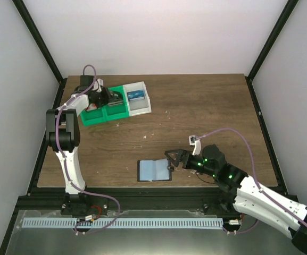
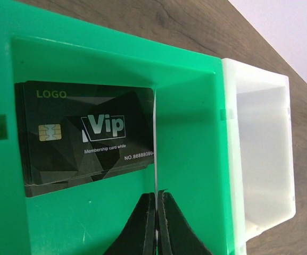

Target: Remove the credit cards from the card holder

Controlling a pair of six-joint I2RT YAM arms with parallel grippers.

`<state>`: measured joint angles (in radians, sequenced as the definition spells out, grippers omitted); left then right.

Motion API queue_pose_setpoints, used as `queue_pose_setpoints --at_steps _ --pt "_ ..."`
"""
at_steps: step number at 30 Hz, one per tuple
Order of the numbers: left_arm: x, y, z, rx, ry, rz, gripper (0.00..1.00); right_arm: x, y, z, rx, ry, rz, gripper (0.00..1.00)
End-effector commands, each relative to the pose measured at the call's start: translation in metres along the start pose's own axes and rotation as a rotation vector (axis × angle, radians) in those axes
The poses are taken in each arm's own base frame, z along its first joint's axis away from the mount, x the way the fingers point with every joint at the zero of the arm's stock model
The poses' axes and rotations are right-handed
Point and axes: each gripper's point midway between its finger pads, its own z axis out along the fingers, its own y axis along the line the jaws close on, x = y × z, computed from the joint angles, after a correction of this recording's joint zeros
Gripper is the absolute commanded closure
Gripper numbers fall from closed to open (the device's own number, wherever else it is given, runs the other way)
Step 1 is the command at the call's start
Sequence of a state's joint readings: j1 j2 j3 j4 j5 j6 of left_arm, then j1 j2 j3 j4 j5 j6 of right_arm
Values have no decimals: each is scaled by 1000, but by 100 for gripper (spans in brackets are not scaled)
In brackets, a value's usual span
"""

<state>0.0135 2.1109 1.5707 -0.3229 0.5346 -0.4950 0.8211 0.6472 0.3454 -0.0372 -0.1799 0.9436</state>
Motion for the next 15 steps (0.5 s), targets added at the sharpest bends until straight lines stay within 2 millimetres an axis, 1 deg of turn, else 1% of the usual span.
queue_pose_setpoints --at_steps 1,5,9,15 --pt "-8 4 3 -8 -18 13 99 -12 6 -5 3 -43 0 0" --pt "-11 7 4 -23 -29 12 98 -16 7 -8 4 -66 -11 0" --pt "-12 7 5 -23 -32 4 89 -16 4 -9 15 -78 -14 0" --pt "-12 6 7 -17 -29 -5 83 -14 3 -11 17 -71 -10 0"
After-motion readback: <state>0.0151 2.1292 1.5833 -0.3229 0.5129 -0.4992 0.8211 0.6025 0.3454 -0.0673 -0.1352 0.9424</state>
